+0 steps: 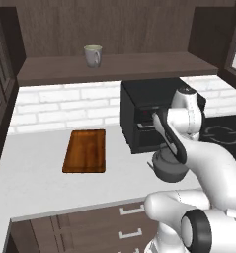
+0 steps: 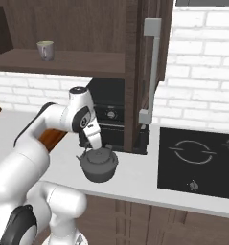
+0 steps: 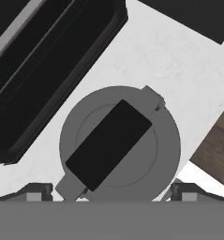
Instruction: Pick the kettle from the counter and place it on the tray. Then pick the mug from the cabinet and place it on the tray. Then close the cabinet doors.
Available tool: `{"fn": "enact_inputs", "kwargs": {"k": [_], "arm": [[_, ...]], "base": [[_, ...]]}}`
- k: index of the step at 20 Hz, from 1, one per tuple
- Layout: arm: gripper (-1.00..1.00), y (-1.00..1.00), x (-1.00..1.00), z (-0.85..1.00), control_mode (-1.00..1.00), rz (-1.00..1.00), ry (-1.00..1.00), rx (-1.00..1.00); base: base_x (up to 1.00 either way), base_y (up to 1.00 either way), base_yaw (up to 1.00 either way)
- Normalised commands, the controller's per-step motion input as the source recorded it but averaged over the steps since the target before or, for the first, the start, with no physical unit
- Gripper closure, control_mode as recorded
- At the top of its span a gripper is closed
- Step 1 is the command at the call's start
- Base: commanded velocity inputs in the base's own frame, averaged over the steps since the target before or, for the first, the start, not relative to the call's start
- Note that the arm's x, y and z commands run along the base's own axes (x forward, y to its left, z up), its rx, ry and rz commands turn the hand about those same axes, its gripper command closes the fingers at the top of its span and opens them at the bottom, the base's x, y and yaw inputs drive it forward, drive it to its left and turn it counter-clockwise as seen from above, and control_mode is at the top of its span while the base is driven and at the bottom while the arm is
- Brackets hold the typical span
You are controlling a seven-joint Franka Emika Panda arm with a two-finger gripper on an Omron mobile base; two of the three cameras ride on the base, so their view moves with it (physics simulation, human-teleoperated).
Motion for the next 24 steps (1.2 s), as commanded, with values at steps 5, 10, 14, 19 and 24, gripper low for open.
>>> {"fn": "enact_inputs", "kwargs": {"k": [5, 10, 14, 19, 24], "arm": [[-1.00, -0.06, 0.09, -0.15, -1.00, 0.00, 0.02, 0.01], [-1.00, -0.09, 0.00, -0.24, -1.00, 0.00, -0.02, 0.00], [-1.00, -0.14, 0.03, -0.18, -1.00, 0.00, 0.00, 0.03], [-1.00, -0.05, 0.03, -0.15, -1.00, 0.00, 0.00, 0.03], [-1.00, 0.00, 0.01, -0.15, -1.00, 0.00, 0.00, 0.00]], "base": [[0.00, 0.00, 0.00], [0.00, 0.00, 0.00], [0.00, 0.00, 0.00], [0.00, 0.00, 0.00], [0.00, 0.00, 0.00]]}}
